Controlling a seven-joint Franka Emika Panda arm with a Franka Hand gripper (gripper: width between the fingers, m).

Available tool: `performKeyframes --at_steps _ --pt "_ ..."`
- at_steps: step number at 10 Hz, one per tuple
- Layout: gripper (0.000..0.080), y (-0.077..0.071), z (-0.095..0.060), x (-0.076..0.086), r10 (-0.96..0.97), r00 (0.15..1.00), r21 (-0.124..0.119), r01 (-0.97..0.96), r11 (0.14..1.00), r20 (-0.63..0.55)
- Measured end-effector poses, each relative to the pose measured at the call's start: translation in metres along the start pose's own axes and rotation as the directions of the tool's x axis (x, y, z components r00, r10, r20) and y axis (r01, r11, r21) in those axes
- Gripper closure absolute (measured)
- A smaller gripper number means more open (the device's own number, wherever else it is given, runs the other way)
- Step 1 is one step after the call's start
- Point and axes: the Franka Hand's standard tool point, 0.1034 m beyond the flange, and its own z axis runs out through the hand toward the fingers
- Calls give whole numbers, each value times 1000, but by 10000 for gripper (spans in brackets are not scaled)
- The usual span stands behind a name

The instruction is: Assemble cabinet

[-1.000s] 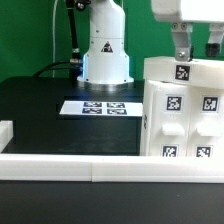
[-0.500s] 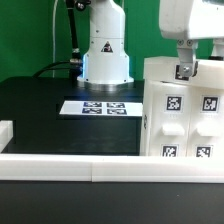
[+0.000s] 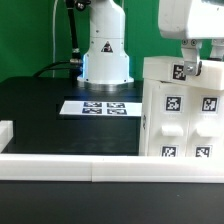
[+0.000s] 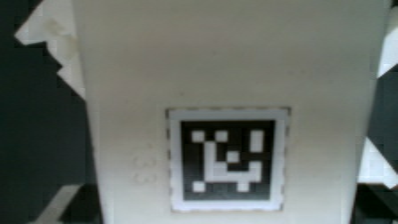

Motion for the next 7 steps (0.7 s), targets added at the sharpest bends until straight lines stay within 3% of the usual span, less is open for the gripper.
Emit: performKeyframes --at_steps 3,6,7 --pt "237 1 0 -1 85 996 1 -85 996 -1" --pt "236 2 0 -2 405 914 0 -405 914 -1" --pt "236 4 -1 -2 528 849 -1 -528 849 -5"
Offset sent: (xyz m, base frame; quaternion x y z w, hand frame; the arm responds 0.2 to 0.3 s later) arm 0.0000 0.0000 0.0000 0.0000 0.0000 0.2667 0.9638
